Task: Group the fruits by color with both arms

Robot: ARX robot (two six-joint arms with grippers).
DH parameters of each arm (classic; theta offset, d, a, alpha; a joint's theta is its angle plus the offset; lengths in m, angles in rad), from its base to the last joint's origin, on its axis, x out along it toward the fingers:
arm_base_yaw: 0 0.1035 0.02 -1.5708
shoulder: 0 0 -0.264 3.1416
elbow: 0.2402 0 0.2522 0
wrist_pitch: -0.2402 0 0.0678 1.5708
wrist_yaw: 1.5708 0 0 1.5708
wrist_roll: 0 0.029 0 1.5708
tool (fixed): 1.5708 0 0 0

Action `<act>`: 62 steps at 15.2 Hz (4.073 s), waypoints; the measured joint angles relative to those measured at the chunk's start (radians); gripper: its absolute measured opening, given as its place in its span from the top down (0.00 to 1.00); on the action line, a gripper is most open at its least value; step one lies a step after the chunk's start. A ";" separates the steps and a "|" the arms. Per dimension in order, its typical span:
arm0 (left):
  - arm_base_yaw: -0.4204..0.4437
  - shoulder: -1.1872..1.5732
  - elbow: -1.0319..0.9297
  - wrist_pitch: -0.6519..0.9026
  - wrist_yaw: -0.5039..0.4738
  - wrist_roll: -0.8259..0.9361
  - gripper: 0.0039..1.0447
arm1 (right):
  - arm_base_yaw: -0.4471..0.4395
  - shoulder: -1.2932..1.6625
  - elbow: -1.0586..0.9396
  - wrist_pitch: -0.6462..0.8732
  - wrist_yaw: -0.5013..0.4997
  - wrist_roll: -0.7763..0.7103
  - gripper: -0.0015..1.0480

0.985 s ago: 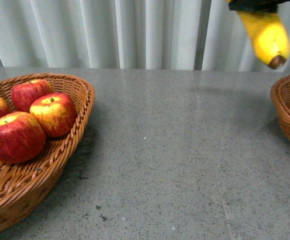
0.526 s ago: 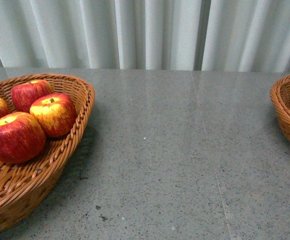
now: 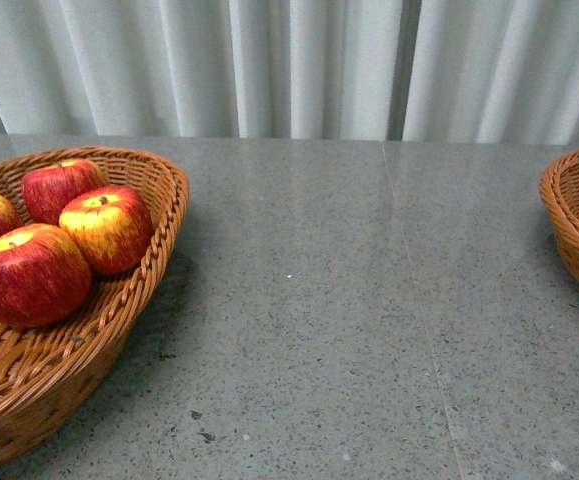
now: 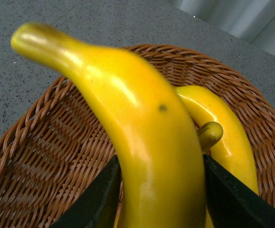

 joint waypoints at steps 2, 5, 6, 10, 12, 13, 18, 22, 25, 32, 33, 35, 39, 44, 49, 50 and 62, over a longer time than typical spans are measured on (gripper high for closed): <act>0.000 0.000 0.000 0.000 0.000 0.000 0.06 | 0.001 -0.003 0.003 -0.016 -0.018 0.004 0.22; 0.000 0.000 0.000 0.000 0.000 0.000 0.06 | 0.009 -0.052 0.014 0.000 -0.056 0.085 0.07; 0.000 0.000 0.000 0.000 0.000 0.000 0.06 | 0.014 -0.076 0.014 0.050 -0.065 0.143 0.06; 0.000 0.000 0.000 0.000 0.000 0.000 0.06 | 0.037 -0.371 -0.173 0.297 -0.132 0.491 0.06; 0.000 0.000 0.000 0.000 0.000 0.000 0.06 | 0.042 -0.485 -0.287 0.370 -0.151 0.595 0.06; 0.000 0.000 0.000 0.000 0.000 0.000 0.06 | 0.042 -0.501 -0.301 0.372 -0.151 0.605 0.06; 0.000 0.000 0.000 0.000 -0.001 0.000 0.06 | 0.042 -0.986 -0.631 0.184 0.082 0.701 0.21; 0.000 0.000 0.000 0.000 0.000 0.000 0.06 | 0.053 -1.371 -0.749 -0.032 0.234 0.565 0.67; 0.000 0.000 0.000 0.000 0.000 0.000 0.06 | 0.203 -1.409 -0.770 -0.034 0.401 0.548 0.98; 0.000 0.000 0.000 0.001 0.001 0.000 0.06 | 0.269 -1.465 -0.838 -0.029 0.449 0.546 0.98; 0.000 0.000 0.000 0.000 -0.001 0.000 0.06 | 0.269 -1.473 -0.838 -0.023 0.449 0.546 0.98; 0.000 0.000 0.000 0.000 0.000 0.000 0.06 | 0.269 -1.473 -0.838 -0.027 0.449 0.546 0.98; 0.000 0.000 0.000 0.000 0.000 0.000 0.06 | 0.269 -1.473 -0.838 -0.028 0.449 0.546 0.98; 0.000 0.000 0.000 0.000 0.000 0.000 0.06 | 0.269 -1.473 -0.838 -0.027 0.449 0.545 0.57; 0.000 0.000 0.000 0.000 0.000 0.000 0.06 | 0.269 -1.473 -0.838 -0.027 0.449 0.545 0.06; 0.000 0.000 0.000 0.000 0.000 0.000 0.06 | 0.269 -1.473 -0.838 -0.027 0.449 0.545 0.07; 0.000 0.000 0.000 0.000 0.000 0.000 0.06 | 0.269 -1.473 -0.838 -0.027 0.449 0.545 0.06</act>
